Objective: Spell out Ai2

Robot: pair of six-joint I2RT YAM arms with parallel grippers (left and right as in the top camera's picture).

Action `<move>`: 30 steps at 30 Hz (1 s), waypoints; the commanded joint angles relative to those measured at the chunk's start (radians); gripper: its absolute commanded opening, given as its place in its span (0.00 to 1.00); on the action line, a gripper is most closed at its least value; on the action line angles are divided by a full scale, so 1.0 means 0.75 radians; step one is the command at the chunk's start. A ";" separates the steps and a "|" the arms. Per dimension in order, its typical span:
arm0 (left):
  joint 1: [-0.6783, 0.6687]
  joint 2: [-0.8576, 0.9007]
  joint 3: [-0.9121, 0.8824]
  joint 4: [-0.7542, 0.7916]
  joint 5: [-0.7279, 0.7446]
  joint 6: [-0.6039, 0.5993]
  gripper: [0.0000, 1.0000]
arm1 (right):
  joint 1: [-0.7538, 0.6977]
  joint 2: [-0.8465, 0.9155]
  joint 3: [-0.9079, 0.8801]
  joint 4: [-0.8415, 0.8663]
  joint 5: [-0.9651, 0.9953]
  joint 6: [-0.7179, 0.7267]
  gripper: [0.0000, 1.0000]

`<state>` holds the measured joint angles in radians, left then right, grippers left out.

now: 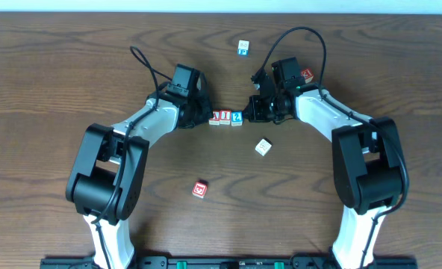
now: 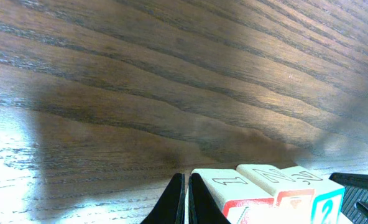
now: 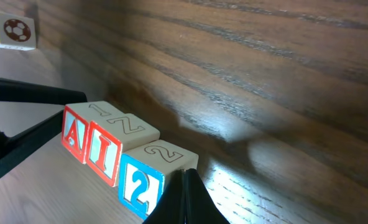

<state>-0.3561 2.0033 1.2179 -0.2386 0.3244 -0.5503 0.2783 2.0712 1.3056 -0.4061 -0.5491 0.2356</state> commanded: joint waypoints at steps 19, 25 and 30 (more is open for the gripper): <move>-0.018 0.028 -0.007 -0.030 -0.008 -0.009 0.06 | 0.030 0.022 -0.001 -0.017 0.060 0.166 0.01; -0.018 0.028 -0.007 -0.021 -0.014 -0.005 0.06 | 0.030 0.021 -0.001 -0.024 0.065 0.176 0.01; -0.018 0.028 -0.007 -0.019 -0.016 -0.004 0.05 | 0.030 0.021 -0.001 -0.037 0.081 0.181 0.01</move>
<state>-0.3649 2.0033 1.2179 -0.2543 0.3260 -0.5507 0.2878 2.0712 1.3056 -0.4305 -0.4976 0.3565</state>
